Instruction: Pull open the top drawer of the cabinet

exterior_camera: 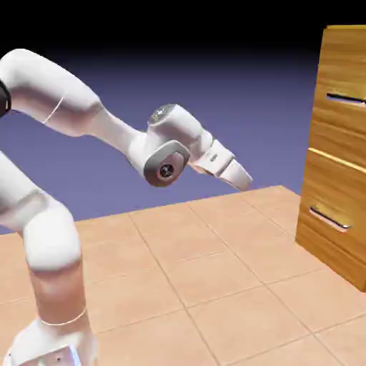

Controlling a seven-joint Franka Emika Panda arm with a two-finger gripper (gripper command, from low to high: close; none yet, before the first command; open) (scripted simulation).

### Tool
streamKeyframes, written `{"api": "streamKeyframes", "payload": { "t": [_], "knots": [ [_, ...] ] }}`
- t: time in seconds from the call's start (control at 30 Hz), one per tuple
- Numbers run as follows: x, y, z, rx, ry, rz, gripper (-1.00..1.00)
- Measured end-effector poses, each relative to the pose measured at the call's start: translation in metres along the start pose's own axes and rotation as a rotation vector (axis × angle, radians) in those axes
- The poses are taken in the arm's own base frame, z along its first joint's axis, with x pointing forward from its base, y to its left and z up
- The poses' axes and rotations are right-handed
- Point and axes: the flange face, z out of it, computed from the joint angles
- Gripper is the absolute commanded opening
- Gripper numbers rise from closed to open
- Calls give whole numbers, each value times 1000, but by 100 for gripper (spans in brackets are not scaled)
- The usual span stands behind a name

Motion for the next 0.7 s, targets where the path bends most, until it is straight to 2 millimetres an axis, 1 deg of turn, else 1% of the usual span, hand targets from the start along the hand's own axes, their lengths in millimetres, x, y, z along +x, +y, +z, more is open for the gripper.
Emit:
{"api": "streamKeyframes", "payload": {
  "t": [0.17,0.33,0.53,0.7],
  "knots": [
    [27,-39,-18,93,45,-351,0],
    [53,-68,-33,154,118,-692,0],
    [83,-92,-43,176,227,-1090,0],
    [106,-106,-42,149,323,-1418,0]
  ]
}}
